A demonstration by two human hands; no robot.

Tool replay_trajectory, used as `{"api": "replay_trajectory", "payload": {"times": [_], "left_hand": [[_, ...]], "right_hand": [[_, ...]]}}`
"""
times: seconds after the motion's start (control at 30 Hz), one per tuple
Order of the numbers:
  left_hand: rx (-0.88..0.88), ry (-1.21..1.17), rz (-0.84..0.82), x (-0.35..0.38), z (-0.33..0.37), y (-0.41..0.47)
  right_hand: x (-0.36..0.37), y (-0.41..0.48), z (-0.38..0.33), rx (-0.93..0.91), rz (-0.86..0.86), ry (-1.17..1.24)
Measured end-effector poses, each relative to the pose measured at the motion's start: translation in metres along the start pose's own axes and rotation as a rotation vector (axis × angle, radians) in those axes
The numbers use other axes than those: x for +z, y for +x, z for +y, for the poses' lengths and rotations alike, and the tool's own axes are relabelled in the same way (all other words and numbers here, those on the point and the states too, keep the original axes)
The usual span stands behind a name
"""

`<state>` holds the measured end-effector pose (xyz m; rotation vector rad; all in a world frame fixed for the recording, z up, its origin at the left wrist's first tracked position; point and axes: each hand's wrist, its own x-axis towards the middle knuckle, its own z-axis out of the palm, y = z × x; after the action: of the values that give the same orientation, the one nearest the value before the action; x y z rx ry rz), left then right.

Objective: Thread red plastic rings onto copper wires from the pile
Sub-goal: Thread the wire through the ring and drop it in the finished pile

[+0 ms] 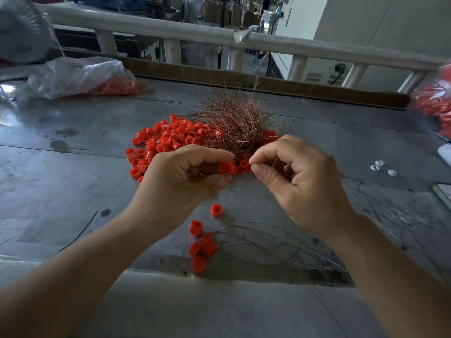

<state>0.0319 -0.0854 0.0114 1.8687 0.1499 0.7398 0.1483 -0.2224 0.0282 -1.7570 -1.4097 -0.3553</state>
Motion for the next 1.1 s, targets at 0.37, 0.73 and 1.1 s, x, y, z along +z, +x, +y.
{"api": "replay_trajectory", "payload": {"times": [0.37, 0.73, 1.1], "left_hand": [[-0.005, -0.077, -0.059, -0.0001, 0.0011, -0.0015], [-0.038, -0.185, -0.036, 0.0007, 0.0034, -0.0014], [-0.078, -0.361, -0.088, -0.0014, 0.002, -0.0008]], "right_hand": [[0.0015, -0.001, -0.0018, 0.0, -0.017, 0.012], [0.0057, -0.0033, -0.0076, -0.003, -0.031, 0.066], [0.0038, -0.003, -0.0082, 0.021, -0.036, 0.057]]}}
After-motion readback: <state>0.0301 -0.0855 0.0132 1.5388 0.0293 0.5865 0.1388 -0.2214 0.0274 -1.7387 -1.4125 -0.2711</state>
